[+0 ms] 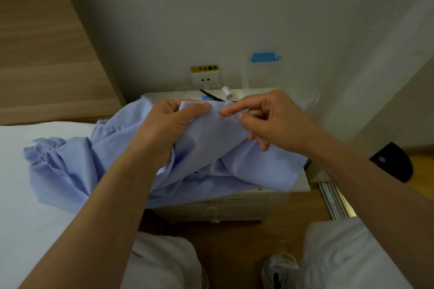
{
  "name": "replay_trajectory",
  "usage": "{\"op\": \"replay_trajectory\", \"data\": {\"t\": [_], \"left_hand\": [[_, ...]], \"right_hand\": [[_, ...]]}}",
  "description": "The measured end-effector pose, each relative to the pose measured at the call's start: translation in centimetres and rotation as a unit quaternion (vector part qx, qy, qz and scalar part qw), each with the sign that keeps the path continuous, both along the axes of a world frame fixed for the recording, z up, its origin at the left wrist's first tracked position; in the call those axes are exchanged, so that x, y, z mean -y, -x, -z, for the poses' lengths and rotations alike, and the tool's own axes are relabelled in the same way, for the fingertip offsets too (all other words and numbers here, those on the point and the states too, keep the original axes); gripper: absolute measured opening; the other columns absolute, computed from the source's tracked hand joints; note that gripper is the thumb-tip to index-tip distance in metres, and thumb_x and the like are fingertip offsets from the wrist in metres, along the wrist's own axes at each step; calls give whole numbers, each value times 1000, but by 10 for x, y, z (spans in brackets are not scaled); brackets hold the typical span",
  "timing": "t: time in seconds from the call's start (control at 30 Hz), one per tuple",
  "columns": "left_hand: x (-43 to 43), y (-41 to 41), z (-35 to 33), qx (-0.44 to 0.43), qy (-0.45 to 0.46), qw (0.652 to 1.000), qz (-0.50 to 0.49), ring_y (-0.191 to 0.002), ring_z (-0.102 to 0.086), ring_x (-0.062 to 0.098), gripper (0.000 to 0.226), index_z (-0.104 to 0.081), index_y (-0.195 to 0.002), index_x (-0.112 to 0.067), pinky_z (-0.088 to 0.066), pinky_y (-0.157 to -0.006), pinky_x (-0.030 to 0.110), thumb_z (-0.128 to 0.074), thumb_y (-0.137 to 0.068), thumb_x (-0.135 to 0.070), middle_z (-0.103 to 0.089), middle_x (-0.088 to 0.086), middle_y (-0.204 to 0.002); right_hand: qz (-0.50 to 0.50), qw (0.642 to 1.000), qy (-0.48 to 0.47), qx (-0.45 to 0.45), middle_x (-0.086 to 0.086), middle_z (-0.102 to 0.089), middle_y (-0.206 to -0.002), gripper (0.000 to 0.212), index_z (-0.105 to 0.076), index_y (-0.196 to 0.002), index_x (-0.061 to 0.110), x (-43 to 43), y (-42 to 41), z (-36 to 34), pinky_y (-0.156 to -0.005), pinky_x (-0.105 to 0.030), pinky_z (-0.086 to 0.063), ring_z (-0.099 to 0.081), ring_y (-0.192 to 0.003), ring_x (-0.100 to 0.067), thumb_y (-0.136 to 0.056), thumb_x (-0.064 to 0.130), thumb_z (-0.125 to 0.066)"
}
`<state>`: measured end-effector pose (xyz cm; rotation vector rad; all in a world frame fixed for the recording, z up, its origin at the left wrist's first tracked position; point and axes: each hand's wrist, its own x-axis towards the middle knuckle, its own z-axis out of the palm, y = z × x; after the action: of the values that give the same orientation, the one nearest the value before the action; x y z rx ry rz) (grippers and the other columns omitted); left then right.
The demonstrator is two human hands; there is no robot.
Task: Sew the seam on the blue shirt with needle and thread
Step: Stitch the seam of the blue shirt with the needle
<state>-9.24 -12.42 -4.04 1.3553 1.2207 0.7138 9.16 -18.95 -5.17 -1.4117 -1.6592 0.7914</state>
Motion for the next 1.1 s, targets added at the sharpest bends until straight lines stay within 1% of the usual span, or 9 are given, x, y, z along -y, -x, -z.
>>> {"op": "replay_trajectory", "data": {"t": [0.2, 0.33, 0.4, 0.53, 0.63, 0.7, 0.8, 0.97, 1.1], "left_hand": [[-1, 3, 1, -17, -24, 999, 25, -65, -67, 10, 18, -73, -75, -25, -53, -62, 23, -63, -89, -33, -72, 1, -70], [-1, 3, 0, -35, -40, 998, 33, -60, -65, 7, 21, -72, -72, -26, -51, -59, 22, -63, -89, -33, -71, -2, -65], [-1, 2, 1, -44, -49, 997, 27, -60, -65, 6, 20, -70, -70, -28, -52, -60, 23, -64, -88, -34, -70, -3, -64], [-3, 3, 3, -42, -56, 997, 23, -76, -67, 19, 15, -73, -76, -30, -54, -71, 32, -65, -87, -36, -73, 2, -73], [-3, 5, 2, -19, -50, 997, 50, -78, -69, 16, 14, -74, -82, -26, -55, -71, 27, -63, -89, -31, -74, 1, -77], [-3, 6, 1, -8, -38, 997, 63, -77, -68, 15, 15, -74, -85, -21, -55, -68, 24, -62, -89, -29, -74, 4, -79], [-4, 6, -1, -9, -16, 998, 61, -76, -67, 17, 15, -74, -82, -20, -54, -66, 23, -64, -87, -30, -74, 5, -78], [-4, 8, -3, 7, 24, 996, 89, -75, -67, 18, 15, -74, -80, -17, -54, -67, 25, -66, -84, -29, -74, 8, -78], [-4, 10, -5, 17, 35, 992, 121, -75, -66, 20, 22, -74, -76, -16, -53, -67, 27, -68, -69, -36, -72, 10, -80]], "right_hand": [[-12, 1000, 0, 8, -2, -43, -39, 28, -72, -107, 11, -1, 0, 0, -64, -49, -57, -53, -37, -18, -94, -1, -51], [-13, 1000, 2, 8, -11, -49, -42, 27, -70, -106, 11, -2, -1, 1, -66, -42, -58, -53, -37, -16, -94, -2, -50], [-18, 1000, 19, 2, -9, -52, -42, 30, -65, -114, 14, -3, -1, 1, -64, -37, -59, -53, -38, -17, -94, -2, -49], [-67, 991, 102, -52, -8, -54, -43, 50, -42, -142, 18, -4, -2, 0, -65, -26, -55, -55, -42, -15, -97, -2, -42], [-86, 986, 122, -80, -7, -52, -42, 35, -53, -123, 21, -7, -2, 0, -66, -28, -55, -55, -41, -17, -98, 0, -42], [-85, 986, 114, -87, -5, -52, -41, 24, -56, -108, 15, -8, -3, 1, -67, -31, -56, -55, -41, -18, -98, -1, -42], [-82, 986, 103, -98, -4, -51, -40, 21, -56, -90, 12, -8, -4, 0, -68, -35, -56, -54, -40, -19, -98, -3, -43], [-97, 982, 105, -123, -5, -49, -40, 20, -56, -86, 10, -8, -7, 1, -66, -32, -55, -52, -38, -17, -98, -2, -44], [-112, 979, 105, -135, -4, -49, -40, 19, -55, -87, 7, -8, -9, 1, -65, -30, -54, -52, -37, -15, -98, -2, -44]]}}
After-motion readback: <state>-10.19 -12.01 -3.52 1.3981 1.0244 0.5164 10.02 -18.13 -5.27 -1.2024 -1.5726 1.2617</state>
